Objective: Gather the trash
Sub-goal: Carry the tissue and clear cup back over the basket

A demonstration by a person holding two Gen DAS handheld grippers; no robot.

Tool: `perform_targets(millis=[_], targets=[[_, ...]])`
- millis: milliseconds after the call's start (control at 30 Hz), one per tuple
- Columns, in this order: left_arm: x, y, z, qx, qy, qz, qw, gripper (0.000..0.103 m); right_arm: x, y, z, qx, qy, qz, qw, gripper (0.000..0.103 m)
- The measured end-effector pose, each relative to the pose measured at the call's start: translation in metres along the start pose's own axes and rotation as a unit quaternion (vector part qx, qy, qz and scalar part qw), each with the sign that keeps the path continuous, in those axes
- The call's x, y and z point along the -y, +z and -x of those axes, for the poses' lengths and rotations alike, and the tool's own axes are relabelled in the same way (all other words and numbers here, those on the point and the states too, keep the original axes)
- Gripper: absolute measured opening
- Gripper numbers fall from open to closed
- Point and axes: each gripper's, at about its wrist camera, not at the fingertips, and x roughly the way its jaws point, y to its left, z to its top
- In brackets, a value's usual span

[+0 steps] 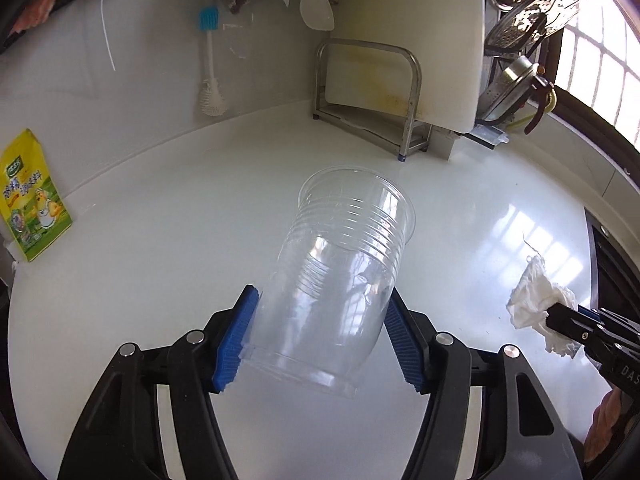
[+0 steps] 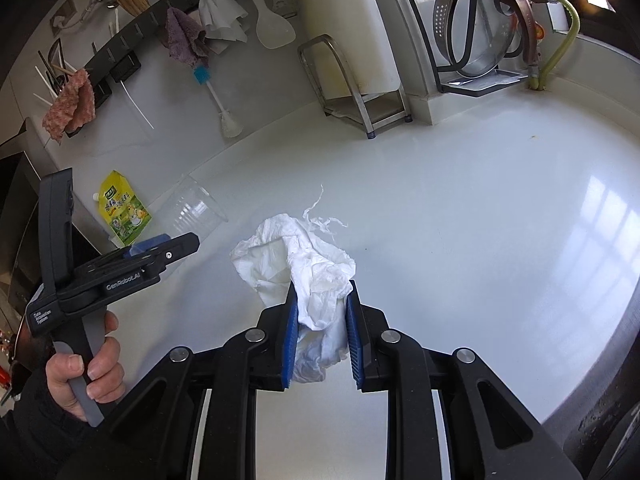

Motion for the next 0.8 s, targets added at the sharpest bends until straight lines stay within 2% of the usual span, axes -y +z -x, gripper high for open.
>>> perform_targets(millis=[267, 467, 633, 800], targets=[[0.036, -0.051, 0.101, 0.047, -0.005, -0.009, 0.9988, 0.062, -0.015, -0.062, 0.086, 0.027, -0.012, -0.022, 0.999, 0.021], [0.061, -0.105, 0.164, 0.07, -0.018, -0.012, 0.9973, 0.062, -0.025, -0.126, 0.15, 0.05, -0.041, -0.038, 0.997, 0.021], [0.083, -0.152, 0.193, 0.063, -0.04, -0.018, 0.997, 0.06, -0.025, -0.178, 0.179, 0.044, -0.066, -0.053, 0.995, 0.021], [0.1, -0.191, 0.2, 0.038, -0.064, -0.015, 0.9971, 0.059, -0.028, -0.219, 0.191, 0.024, -0.084, -0.052, 0.995, 0.021]])
